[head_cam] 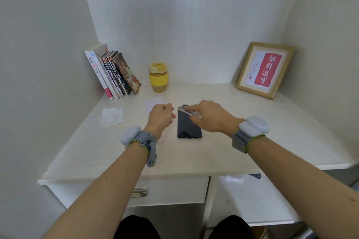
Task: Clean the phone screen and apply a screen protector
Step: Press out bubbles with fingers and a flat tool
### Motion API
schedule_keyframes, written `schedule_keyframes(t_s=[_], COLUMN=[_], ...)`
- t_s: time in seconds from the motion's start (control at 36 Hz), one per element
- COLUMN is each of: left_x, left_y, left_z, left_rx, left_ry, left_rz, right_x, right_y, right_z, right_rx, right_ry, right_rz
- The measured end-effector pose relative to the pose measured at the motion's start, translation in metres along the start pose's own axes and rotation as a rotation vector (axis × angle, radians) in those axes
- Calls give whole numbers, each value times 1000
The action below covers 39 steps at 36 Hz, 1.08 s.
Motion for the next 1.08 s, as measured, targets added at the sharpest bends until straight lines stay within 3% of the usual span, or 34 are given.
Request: schedule_keyframes(t_s=[0.08,0.19,0.36,0.83,1.08], left_x=[3,5,4,-2,-3], left_y=[1,12,16,17,17], left_z=[-11,-28,-28,-20,-18], left_rx=[-396,-516,-553,-636,-677], left_ry=[-54,-113,-71,-5,-23], left_rz=[-14,-98,-106,-270,-306], right_x=[-5,-14,-41,-81,-67], right_y=[19,37,51,33,29], right_z=[7,-1,-2,-8,-9], right_rx=[42,48,51,108,-16], right_ry=[91,143,236,272,299], right_rz=[-91,-152,-186,-219,-263])
Point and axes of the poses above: each hand's wrist, its own x-axis away from the middle knuckle, its own y-axis out of the palm, z = x × y, the point moved 7 cm from there along -x, towards the middle knuckle, and after that the axes turned 15 degrees about -z, right-handed, at the moved point
